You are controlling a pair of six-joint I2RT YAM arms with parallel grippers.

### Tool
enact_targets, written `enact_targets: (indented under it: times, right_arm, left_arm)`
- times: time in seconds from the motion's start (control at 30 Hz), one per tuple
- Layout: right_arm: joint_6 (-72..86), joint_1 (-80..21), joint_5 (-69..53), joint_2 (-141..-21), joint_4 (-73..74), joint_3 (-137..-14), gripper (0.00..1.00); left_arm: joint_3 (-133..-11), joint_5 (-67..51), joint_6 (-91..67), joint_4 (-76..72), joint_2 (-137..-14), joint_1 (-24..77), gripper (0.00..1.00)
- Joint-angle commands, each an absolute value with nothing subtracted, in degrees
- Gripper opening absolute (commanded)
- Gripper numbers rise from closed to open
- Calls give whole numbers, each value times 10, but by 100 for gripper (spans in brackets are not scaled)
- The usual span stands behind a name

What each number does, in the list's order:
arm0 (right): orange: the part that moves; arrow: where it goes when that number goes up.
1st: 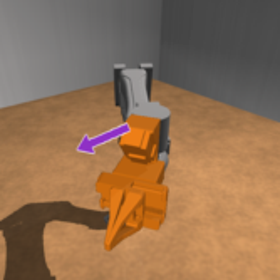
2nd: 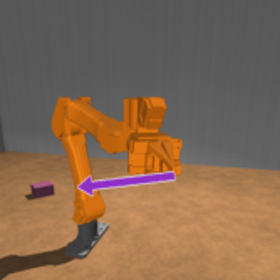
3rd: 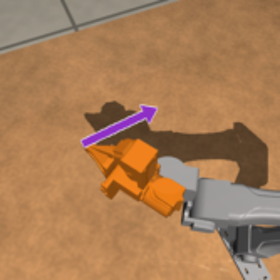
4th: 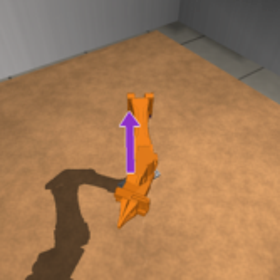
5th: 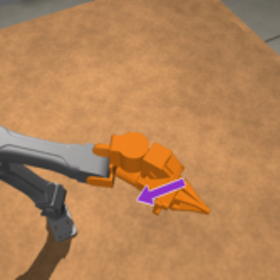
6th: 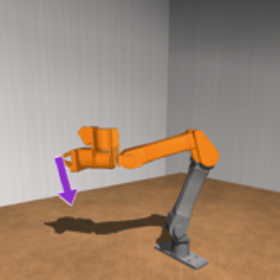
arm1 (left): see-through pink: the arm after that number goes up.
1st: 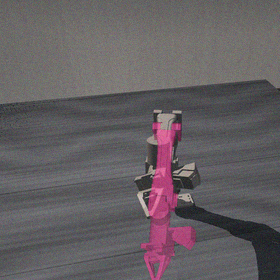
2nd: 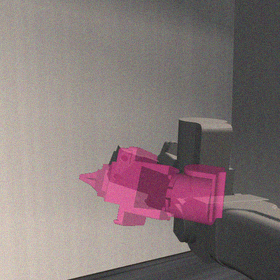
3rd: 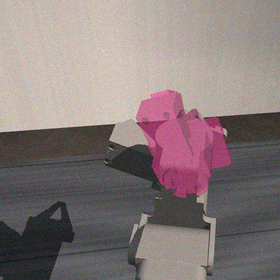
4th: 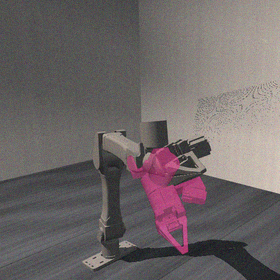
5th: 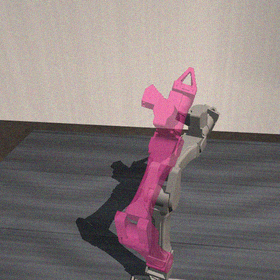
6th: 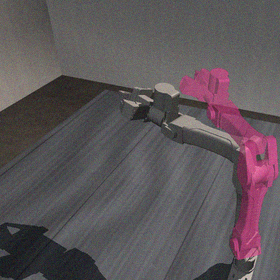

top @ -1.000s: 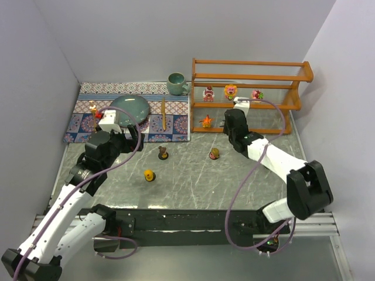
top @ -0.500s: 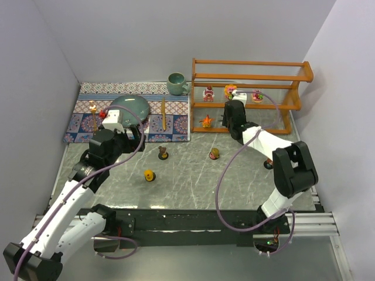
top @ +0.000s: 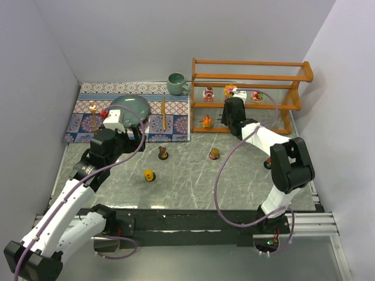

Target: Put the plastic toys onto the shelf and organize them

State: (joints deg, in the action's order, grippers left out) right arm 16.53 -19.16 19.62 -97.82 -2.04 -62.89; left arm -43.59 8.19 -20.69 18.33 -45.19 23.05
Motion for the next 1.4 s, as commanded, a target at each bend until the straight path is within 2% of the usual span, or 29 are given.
enact_targets:
  times: [0.0, 1.37]
  right_arm:
    - [182, -187, 198, -988, -33, -657, 8]
    - [216, -184, 218, -1013, -64, -650, 10]
  left_arm:
    - [-438, 72, -206, 170, -450, 229, 97]
    - [-437, 67, -203, 169, -453, 229, 97]
